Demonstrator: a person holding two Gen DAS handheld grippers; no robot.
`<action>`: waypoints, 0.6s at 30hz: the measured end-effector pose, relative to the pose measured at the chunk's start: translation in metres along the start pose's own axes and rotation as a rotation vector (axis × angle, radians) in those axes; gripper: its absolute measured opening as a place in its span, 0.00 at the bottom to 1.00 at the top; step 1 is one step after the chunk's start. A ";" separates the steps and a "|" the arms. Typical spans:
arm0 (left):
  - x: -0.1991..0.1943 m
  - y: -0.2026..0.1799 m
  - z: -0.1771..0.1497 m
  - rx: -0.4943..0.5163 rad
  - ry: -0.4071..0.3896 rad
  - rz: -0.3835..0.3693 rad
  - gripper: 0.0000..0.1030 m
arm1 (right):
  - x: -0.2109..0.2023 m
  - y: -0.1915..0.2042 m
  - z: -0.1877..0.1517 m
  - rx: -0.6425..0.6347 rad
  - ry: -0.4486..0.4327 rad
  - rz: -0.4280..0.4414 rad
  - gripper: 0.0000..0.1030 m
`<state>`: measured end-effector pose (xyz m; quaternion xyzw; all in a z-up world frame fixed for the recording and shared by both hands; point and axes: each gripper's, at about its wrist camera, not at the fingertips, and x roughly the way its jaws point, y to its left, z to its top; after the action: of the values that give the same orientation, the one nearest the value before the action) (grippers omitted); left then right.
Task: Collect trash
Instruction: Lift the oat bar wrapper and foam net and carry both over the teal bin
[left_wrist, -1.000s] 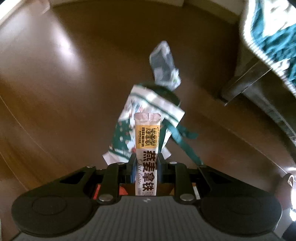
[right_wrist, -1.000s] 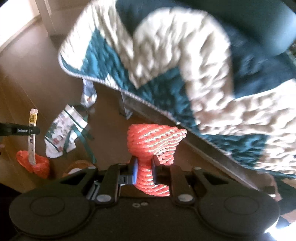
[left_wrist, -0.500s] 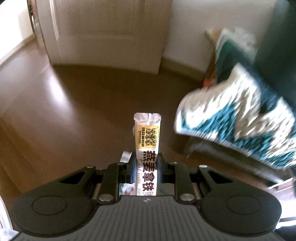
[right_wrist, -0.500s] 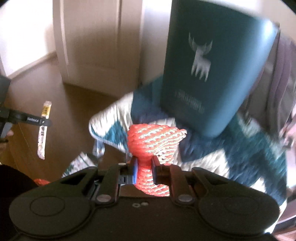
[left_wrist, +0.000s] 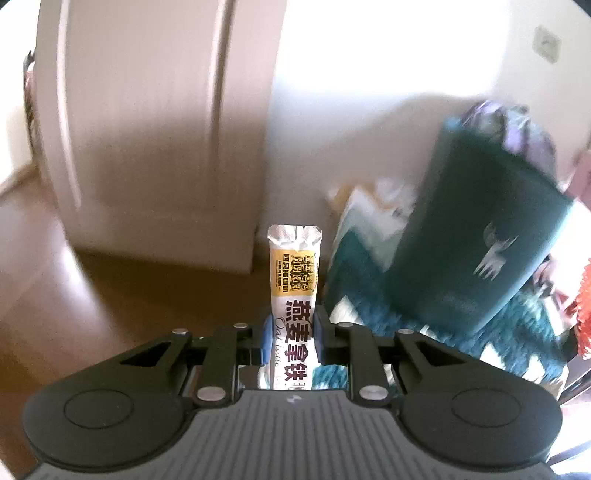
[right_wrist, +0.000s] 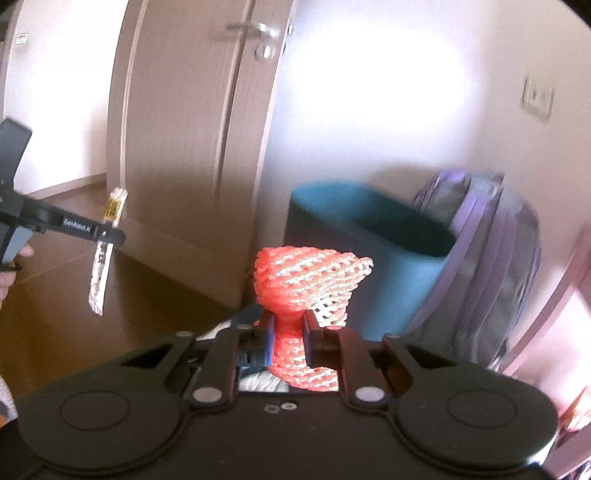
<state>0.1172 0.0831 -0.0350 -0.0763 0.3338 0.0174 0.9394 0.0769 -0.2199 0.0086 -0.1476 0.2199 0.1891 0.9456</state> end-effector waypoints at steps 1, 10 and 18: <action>-0.006 -0.009 0.011 0.012 -0.027 -0.013 0.20 | -0.002 -0.004 0.007 -0.005 -0.016 -0.011 0.13; -0.044 -0.085 0.102 0.097 -0.197 -0.142 0.20 | -0.003 -0.047 0.056 -0.001 -0.112 -0.075 0.13; -0.047 -0.151 0.168 0.163 -0.262 -0.229 0.21 | 0.011 -0.071 0.080 0.030 -0.140 -0.114 0.13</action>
<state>0.1979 -0.0389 0.1427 -0.0344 0.1983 -0.1071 0.9737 0.1442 -0.2504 0.0859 -0.1320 0.1473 0.1415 0.9700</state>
